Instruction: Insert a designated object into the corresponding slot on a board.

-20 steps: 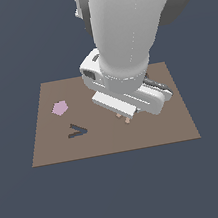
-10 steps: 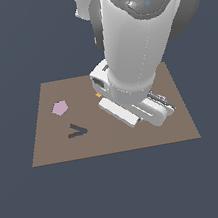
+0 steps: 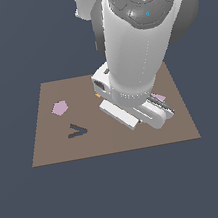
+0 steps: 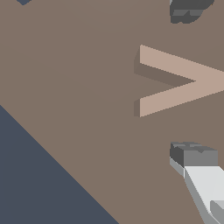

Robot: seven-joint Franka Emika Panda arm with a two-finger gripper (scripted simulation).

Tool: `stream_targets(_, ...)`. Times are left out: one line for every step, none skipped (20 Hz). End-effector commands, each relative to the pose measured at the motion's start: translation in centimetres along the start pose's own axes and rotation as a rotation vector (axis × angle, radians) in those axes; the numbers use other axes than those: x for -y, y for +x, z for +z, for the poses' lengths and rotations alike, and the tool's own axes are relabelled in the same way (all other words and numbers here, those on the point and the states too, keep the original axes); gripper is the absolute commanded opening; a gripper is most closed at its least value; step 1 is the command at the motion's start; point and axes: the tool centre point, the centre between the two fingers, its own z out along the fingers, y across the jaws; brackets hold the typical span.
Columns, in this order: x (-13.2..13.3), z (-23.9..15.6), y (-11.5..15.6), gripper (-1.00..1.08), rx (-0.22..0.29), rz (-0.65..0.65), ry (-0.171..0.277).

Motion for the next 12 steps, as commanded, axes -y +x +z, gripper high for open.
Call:
stream_targets(-0.04, 0.85, -0.01, 1.0, 0.001, 0.002, -0.001)
stream_targets(-0.04, 1.13, 0.0, 1.0, 0.001, 0.002, -0.001)
stream_targets(-0.04, 1.33, 0.01, 1.0, 0.001, 0.003, -0.001)
stream_targets(-0.03, 1.46, -0.01, 1.0, 0.001, 0.003, -0.001)
stream_targets(-0.03, 1.5, -0.01, 1.0, 0.001, 0.003, -0.001)
stream_targets(-0.03, 1.5, -0.01, -1.0, 0.001, 0.003, -0.001)
stream_targets(-0.03, 1.5, -0.01, -1.0, 0.001, 0.003, -0.001)
stream_targets(-0.03, 1.5, -0.01, -1.0, 0.001, 0.003, -0.001)
stream_targets(-0.03, 1.5, -0.01, -1.0, 0.001, 0.003, -0.001)
stream_targets(-0.03, 1.5, -0.01, -1.0, 0.001, 0.003, -0.001)
stream_targets(-0.03, 1.5, -0.01, -1.0, 0.001, 0.003, -0.001)
stream_targets(-0.03, 1.5, -0.01, -1.0, 0.001, 0.003, -0.001)
